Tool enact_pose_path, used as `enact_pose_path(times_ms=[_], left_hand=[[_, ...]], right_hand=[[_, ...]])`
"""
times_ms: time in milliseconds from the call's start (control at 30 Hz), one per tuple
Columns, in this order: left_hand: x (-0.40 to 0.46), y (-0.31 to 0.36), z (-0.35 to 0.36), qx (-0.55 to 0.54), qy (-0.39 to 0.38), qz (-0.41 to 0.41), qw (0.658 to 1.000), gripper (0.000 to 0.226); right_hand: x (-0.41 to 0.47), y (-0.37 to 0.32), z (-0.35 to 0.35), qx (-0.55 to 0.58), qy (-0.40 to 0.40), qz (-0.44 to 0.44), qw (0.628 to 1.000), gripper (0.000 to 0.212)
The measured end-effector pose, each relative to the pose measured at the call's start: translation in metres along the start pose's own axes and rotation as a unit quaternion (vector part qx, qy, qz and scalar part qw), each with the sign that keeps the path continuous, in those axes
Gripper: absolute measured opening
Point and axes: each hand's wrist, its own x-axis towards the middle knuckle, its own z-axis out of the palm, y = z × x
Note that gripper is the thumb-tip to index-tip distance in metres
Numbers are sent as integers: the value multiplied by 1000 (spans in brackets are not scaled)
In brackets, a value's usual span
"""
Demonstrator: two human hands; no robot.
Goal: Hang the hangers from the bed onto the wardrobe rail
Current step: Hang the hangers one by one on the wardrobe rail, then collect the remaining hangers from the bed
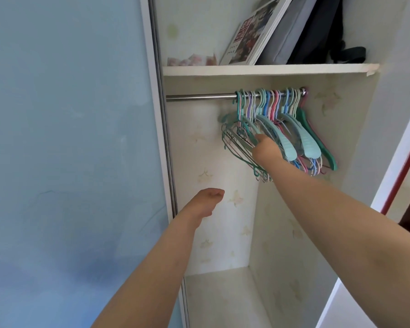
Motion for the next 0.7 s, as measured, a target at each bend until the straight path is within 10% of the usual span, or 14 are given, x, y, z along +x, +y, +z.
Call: enact_pose_path(times_ms=[367,700], left_hand=[[-12,-3,38,36,-5,30,999,30],[-67,-23,175,161,-84,128,975,24]], right_hand=[[-72,60,18,152,9,44,987,39],[-243,188,-24,178,-209,97,957,36]])
